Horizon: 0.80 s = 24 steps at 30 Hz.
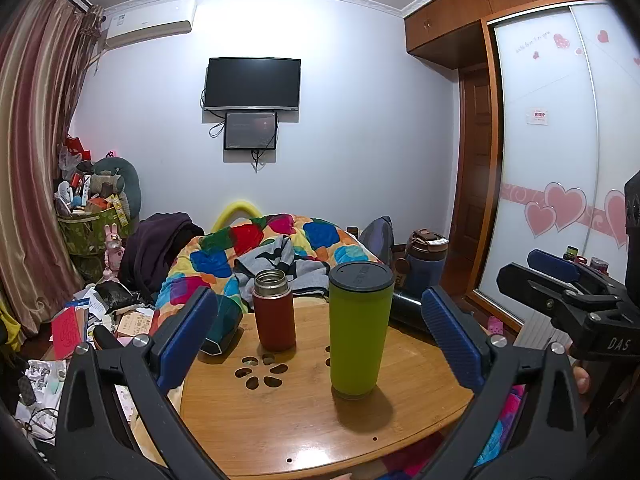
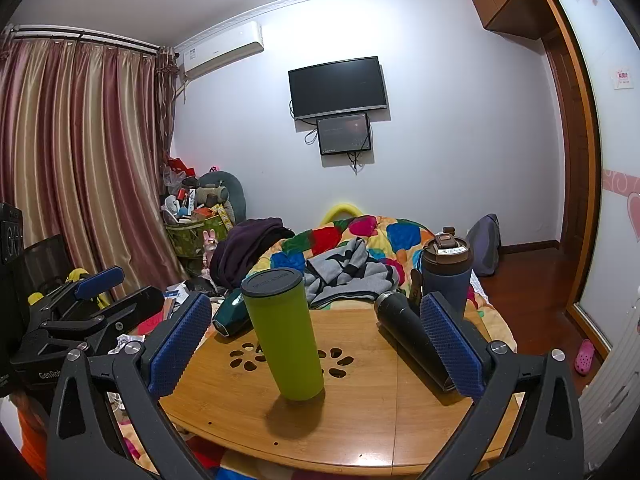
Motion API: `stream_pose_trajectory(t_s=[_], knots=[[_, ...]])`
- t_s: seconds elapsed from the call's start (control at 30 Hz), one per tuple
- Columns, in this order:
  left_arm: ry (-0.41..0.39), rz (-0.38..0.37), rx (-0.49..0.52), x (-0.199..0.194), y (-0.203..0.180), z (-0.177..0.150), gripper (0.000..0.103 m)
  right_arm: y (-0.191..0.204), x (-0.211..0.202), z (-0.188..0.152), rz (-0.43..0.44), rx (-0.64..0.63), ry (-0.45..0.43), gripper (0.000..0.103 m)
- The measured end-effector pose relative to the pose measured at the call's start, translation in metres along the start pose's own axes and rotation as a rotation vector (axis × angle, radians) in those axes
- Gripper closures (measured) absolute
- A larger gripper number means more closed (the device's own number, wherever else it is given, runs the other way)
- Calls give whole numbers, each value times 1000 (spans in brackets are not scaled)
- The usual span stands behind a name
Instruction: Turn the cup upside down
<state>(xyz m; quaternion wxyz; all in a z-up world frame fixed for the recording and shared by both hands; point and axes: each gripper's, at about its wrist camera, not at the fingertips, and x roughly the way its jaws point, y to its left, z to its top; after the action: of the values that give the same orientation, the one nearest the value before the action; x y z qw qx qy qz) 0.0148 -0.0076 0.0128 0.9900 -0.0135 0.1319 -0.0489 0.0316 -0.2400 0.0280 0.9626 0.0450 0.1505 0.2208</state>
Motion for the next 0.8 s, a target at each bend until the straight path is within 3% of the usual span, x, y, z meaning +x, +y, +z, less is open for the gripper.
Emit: stream_pose_trajectory(t_s=[0.8], knots=[[4, -10, 9, 3, -1, 0, 0, -1, 0, 1, -1, 2, -1, 0]])
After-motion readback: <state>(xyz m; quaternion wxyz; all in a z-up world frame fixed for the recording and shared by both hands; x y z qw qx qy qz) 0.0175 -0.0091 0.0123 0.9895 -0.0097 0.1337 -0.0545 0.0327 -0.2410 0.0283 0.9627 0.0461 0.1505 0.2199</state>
